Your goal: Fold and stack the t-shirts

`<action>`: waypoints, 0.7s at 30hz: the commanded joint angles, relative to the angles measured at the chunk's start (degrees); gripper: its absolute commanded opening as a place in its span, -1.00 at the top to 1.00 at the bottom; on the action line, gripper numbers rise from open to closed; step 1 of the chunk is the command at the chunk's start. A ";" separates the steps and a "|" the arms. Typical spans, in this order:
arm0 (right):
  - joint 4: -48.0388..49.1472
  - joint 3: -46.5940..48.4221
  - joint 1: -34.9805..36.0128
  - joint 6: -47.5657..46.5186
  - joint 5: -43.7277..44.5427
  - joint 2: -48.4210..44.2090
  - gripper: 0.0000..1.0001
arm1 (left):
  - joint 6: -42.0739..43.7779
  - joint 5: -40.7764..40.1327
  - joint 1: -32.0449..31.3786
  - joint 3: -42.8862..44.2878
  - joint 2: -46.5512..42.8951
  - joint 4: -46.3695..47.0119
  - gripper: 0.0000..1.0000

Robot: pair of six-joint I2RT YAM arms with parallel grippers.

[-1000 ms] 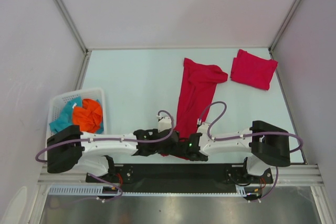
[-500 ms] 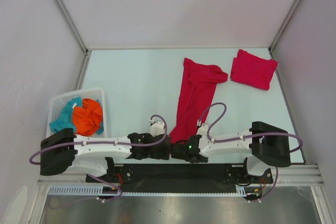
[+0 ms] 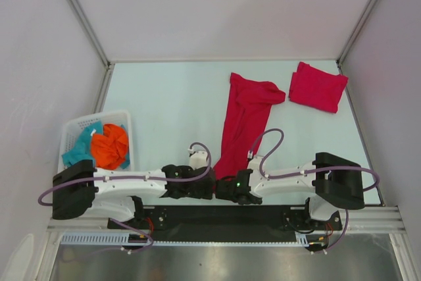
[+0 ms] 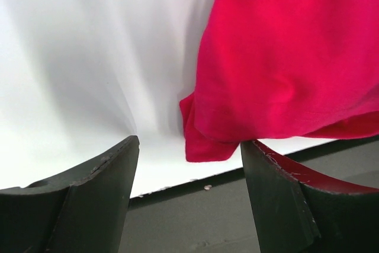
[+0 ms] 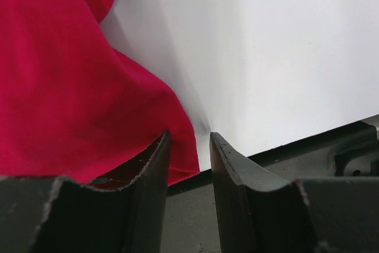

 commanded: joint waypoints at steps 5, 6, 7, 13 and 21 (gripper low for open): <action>0.96 0.87 -0.07 0.37 0.78 -0.32 0.23 | 2.79 -2.04 -0.70 8.39 -1.99 -4.89 -0.50; 1.13 0.87 -0.07 0.46 0.69 -0.32 0.24 | 2.96 -2.57 -0.70 9.35 -2.17 -5.50 -0.50; 1.14 0.79 -0.07 0.46 0.69 -0.32 0.24 | 3.05 -2.83 -0.70 9.53 -2.35 -5.60 -0.50; 0.70 0.61 0.02 0.54 0.69 -0.40 0.24 | 2.97 -1.70 -0.62 8.13 0.99 -3.40 -0.51; -0.53 0.35 0.02 0.98 0.69 -1.02 0.24 | 3.58 -1.61 -0.62 6.81 4.94 1.25 -0.51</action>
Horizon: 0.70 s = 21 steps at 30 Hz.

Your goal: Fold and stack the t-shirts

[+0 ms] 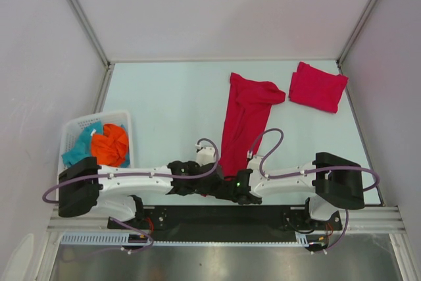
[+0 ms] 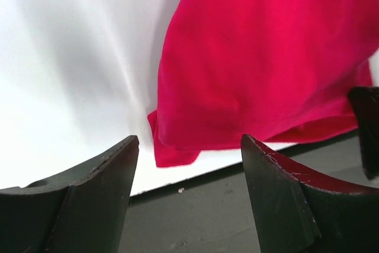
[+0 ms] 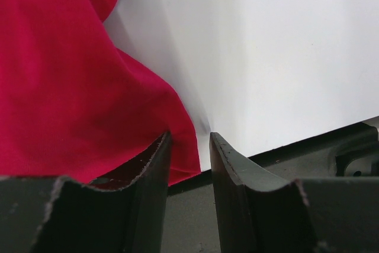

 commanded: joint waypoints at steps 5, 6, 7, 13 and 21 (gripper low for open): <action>-1.34 0.35 -0.16 1.57 0.78 -0.74 0.24 | 1.77 0.41 -0.20 -0.56 4.05 5.46 -0.51; -1.35 0.43 -0.25 1.40 0.78 -0.65 0.24 | 1.86 0.41 -0.20 -0.65 4.15 5.81 -0.50; -1.26 0.43 -0.34 1.14 0.78 -0.56 0.24 | 1.94 0.50 -0.20 -0.56 4.32 5.82 -0.51; -0.03 -0.09 -0.95 0.26 0.17 -0.03 0.25 | 1.86 1.20 -0.11 -1.09 5.20 6.87 -0.46; 1.73 -1.24 -0.95 -0.09 -0.19 -0.12 0.42 | 2.12 1.82 -0.11 -2.49 2.92 6.00 -0.23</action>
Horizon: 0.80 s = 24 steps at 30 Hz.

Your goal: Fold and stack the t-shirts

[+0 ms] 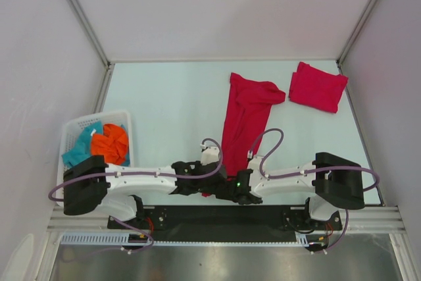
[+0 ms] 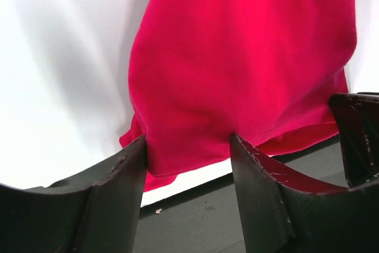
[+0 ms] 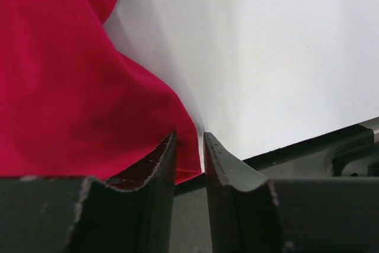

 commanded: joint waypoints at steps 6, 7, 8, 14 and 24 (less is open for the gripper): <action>2.26 -0.89 -0.27 -0.14 -0.38 -0.23 0.56 | 0.66 0.90 -0.14 -3.64 -1.35 -1.33 0.00; 2.34 -0.89 -0.10 -0.23 -0.38 -0.40 0.59 | 0.57 1.07 -0.13 -3.73 -1.52 -1.41 0.03; 2.52 -0.97 -0.01 -0.32 -0.47 -0.58 0.63 | 0.57 1.16 -0.13 -3.99 -1.70 -1.33 0.04; 3.40 -1.41 0.95 -0.14 -0.12 -1.55 0.91 | 0.74 1.34 -0.05 -5.04 -3.90 -1.24 0.29; 2.79 -0.97 2.10 0.47 0.94 -2.25 1.00 | 0.83 0.99 0.04 -6.54 -5.66 -1.76 1.00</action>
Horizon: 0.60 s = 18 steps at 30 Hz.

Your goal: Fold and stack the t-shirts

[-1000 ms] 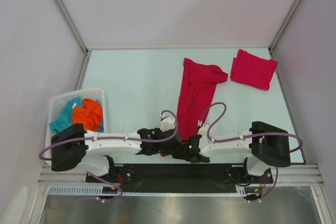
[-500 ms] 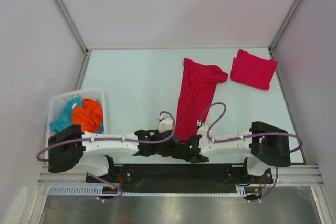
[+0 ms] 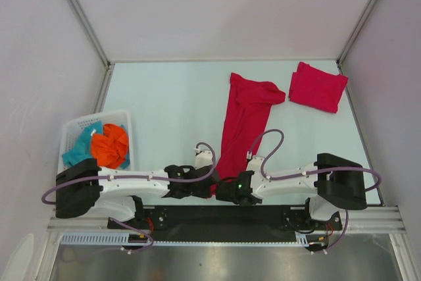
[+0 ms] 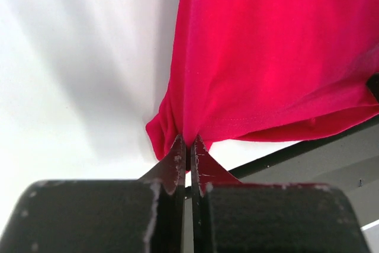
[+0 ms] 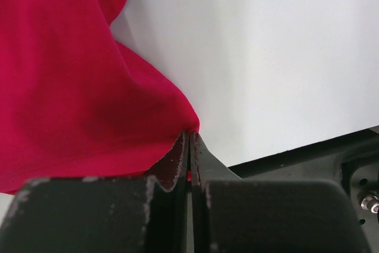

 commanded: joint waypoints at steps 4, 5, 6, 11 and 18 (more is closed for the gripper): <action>0.56 -0.03 1.12 1.22 0.35 -1.55 1.00 | 0.26 -1.29 -0.13 -0.55 -1.64 -3.21 1.00; 0.38 -0.03 1.12 1.13 0.52 -1.64 1.00 | 0.35 -1.55 -0.13 -0.37 -1.46 -3.38 1.00; 0.38 -0.03 1.12 1.22 0.43 -1.55 1.00 | 0.79 -1.64 -0.13 -0.29 -1.55 -3.56 1.00; 0.21 0.14 1.12 1.31 0.96 -1.46 1.00 | 2.37 -3.13 -0.13 1.46 -1.99 -4.61 1.00; -1.90 1.90 1.12 1.22 2.80 -1.73 1.00 | 3.95 -5.15 -0.05 4.19 -3.48 -7.25 1.00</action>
